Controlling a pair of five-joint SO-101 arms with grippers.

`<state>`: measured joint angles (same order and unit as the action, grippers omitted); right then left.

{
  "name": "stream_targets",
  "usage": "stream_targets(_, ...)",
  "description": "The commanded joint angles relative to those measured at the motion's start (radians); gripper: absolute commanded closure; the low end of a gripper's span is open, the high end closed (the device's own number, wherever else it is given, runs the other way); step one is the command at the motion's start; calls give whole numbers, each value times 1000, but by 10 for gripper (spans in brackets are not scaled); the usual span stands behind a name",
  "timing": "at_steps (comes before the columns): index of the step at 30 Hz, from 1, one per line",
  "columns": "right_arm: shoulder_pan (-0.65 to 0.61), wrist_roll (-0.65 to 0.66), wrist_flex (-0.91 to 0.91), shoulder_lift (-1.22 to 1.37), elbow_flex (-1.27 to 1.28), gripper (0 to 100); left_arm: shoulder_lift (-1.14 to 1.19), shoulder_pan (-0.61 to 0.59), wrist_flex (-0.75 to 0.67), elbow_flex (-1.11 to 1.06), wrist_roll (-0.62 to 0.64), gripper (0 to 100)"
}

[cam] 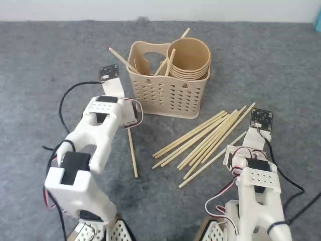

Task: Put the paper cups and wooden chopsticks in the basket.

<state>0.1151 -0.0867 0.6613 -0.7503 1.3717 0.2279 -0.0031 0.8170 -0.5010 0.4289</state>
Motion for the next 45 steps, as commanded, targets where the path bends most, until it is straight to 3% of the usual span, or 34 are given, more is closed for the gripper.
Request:
stream_targets(1, 7, 15, -21, -33, -11, 876, 6, 8, 3, 27, 17, 945)
stream_targets(3, 7, 15, -21, -33, -11, 876, 6, 3, 8, 22, 43, 998)
stream_targets(9, 7, 15, -21, -33, -11, 876, -54, 3, 58, -25, 71, 989)
stream_targets(21, 7, 15, -12, -33, -9, 876, -704, 3, -411, -588, 64, 988)
stream_targets(28, 7, 5, -10, -33, -21, 876, -813, 2, -646, -760, 64, 987)
stream_targets(32, 13, -71, 38, -21, -91, 873, -813, 3, -730, -800, 64, 987)
stream_targets(40, -2, -232, 323, -21, -368, 872, -813, 2, -730, -800, 64, 987)
stream_targets(45, -53, -368, 298, 15, -402, 872, -813, 0, -730, -800, 64, 987)
